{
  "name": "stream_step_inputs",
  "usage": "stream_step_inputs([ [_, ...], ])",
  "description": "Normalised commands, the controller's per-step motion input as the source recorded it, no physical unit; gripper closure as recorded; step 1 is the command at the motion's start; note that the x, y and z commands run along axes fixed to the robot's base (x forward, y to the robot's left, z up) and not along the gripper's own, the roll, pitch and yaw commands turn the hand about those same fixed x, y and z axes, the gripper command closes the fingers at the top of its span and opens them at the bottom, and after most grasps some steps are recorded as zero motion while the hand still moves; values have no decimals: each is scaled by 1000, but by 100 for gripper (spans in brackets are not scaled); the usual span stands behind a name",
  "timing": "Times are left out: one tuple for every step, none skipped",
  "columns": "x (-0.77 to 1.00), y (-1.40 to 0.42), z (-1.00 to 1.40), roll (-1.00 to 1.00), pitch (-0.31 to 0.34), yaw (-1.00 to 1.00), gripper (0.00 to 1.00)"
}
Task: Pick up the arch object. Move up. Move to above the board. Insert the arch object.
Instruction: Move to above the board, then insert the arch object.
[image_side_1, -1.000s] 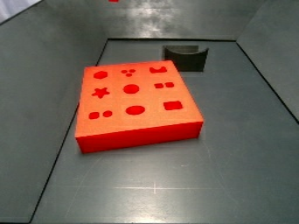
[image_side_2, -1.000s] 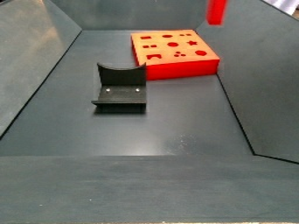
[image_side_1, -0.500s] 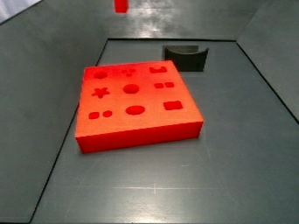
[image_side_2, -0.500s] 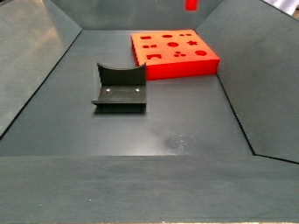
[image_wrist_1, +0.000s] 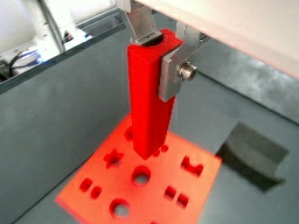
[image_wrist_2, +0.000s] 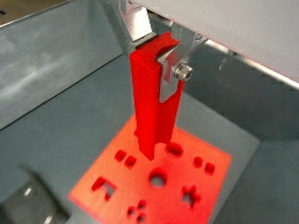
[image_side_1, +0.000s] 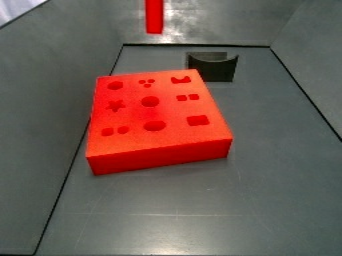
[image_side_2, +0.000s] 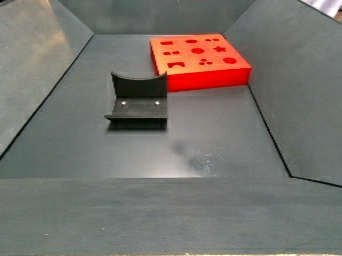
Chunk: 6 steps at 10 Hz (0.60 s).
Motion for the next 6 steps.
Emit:
stream_step_inputs([
  [366,-656,30,87,160,11,100],
  [241,-345,25,101,167,8,100],
  [192,-249,29,93,157,12,100],
  [0,0,-54,10,-4,-1000,100],
  [0,0,-49,0,-17,-1000,100],
  [0,0,-54,0,-14,-1000,100],
])
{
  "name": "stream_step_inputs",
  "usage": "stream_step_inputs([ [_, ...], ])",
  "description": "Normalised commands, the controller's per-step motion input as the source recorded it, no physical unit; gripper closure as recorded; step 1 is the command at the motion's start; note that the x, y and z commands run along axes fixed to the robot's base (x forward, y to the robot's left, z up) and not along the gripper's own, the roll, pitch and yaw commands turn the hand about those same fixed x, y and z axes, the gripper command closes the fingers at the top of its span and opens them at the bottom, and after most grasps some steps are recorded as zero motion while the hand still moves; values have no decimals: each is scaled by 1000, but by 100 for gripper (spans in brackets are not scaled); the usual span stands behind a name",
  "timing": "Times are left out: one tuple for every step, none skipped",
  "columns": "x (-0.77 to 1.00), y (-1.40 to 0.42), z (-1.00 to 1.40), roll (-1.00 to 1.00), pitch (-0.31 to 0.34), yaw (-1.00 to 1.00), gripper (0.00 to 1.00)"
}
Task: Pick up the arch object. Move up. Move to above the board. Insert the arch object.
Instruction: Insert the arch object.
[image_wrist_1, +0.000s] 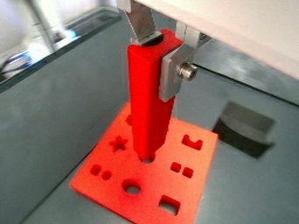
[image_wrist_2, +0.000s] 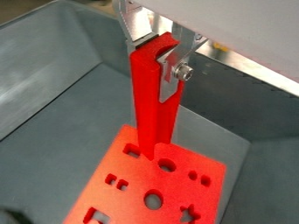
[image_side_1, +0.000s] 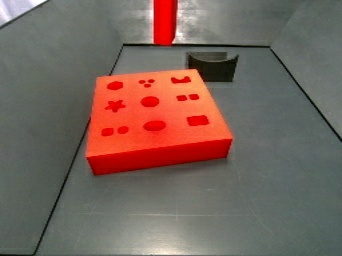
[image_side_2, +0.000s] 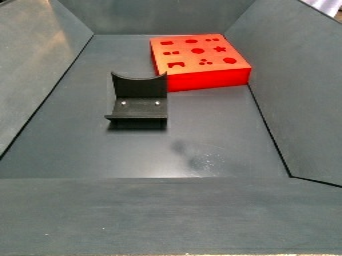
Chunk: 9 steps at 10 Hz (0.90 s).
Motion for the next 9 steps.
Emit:
stream_step_inputs([
  [0,0,-51,0,-20,-1000,100],
  [0,0,-109,13,-40,-1000,100],
  [366,194,-134,0,-36,-814,100],
  [371,197,-126,0,-43,-811,100],
  [360,194,-146,1,-36,-820,100],
  [269,146,-160,11,-36,-877,100],
  [189,109,-183,23,-26,-926,100],
  [160,106,-223,46,-6,-920,100],
  [74,63,-249,61,-4,-951,100],
])
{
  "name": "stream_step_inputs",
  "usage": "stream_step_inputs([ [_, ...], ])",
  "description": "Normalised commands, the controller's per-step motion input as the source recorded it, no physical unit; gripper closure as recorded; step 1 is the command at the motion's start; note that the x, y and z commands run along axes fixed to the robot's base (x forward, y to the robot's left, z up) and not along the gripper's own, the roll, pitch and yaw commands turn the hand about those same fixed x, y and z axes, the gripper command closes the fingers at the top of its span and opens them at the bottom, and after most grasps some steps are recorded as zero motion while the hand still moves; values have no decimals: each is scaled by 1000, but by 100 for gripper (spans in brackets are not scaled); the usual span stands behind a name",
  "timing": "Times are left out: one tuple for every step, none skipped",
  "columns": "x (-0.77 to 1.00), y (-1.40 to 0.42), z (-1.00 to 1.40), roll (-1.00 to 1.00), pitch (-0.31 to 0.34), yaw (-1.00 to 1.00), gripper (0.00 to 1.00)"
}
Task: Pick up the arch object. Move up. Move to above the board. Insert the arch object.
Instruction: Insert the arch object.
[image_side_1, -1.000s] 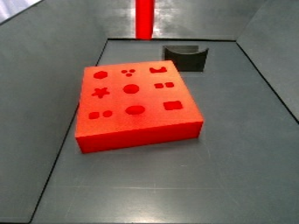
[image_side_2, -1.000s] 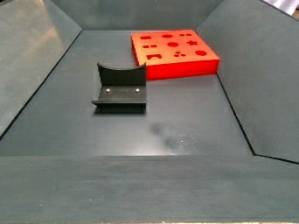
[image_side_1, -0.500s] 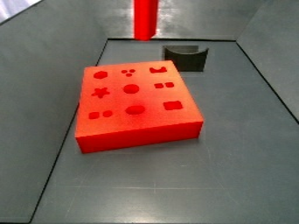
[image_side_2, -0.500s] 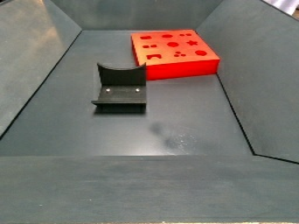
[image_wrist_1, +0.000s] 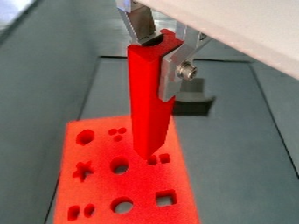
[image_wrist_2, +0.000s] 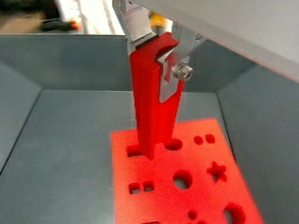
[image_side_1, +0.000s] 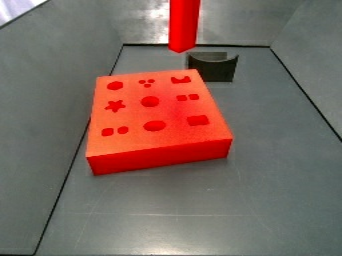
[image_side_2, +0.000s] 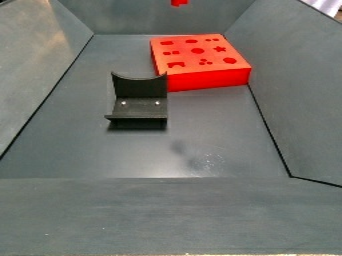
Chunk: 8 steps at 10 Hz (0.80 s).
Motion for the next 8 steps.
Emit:
stream_step_inputs([
  [69,63,-269,71,0,-946,100],
  [63,74,-303,89,0,-920,100],
  [46,100,-331,93,0,-883,100],
  [31,186,-349,96,0,-789,100],
  [60,214,-346,94,0,-760,100],
  [60,200,-331,94,0,-777,100],
  [54,231,-329,87,0,-749,100],
  [97,289,-349,99,0,-677,100],
])
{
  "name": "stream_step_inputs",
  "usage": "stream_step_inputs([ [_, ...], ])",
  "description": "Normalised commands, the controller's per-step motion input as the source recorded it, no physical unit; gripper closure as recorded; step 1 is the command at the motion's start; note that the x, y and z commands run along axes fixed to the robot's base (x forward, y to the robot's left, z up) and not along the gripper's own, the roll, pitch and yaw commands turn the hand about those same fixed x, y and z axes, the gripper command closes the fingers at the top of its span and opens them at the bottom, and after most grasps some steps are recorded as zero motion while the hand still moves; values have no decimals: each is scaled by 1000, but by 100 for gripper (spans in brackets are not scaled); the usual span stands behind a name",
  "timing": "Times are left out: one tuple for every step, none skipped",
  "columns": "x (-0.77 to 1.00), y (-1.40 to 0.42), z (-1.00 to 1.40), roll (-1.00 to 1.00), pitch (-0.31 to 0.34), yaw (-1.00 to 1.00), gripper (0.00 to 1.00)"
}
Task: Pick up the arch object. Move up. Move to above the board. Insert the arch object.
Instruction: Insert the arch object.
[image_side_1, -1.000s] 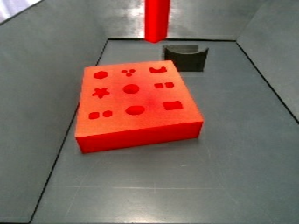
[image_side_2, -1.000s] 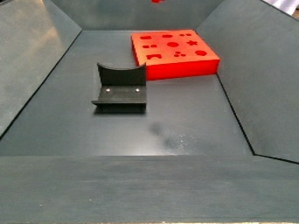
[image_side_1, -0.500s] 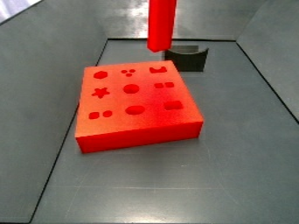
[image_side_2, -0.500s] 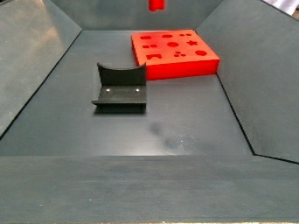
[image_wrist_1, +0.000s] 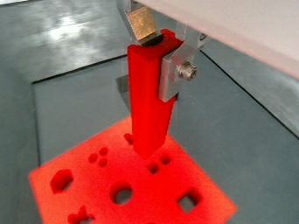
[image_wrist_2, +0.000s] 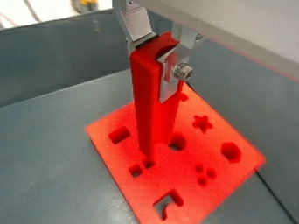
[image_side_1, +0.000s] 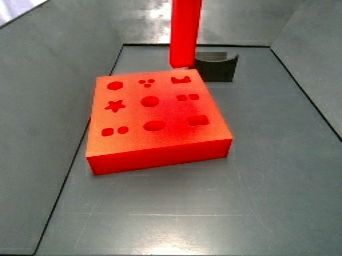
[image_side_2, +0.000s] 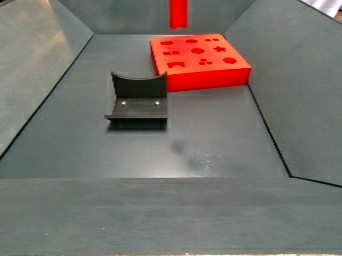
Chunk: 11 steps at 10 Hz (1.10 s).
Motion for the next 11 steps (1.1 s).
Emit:
stream_step_inputs([
  [129,297,-317,79,0,-683,100],
  [123,314,-323,73,0,-660,100],
  [114,354,-311,61,0,-597,100],
  [-23,211,-254,16,0,-191,100],
  [0,246,-266,24,0,-157,100],
  [0,243,-266,27,0,-166,100],
  [6,266,-274,49,6,-166,100],
  [74,266,-269,49,23,-129,100],
  [234,263,-277,43,53,-9,100],
  [317,271,-277,21,66,0,100],
  [260,297,-317,-11,0,111,100],
])
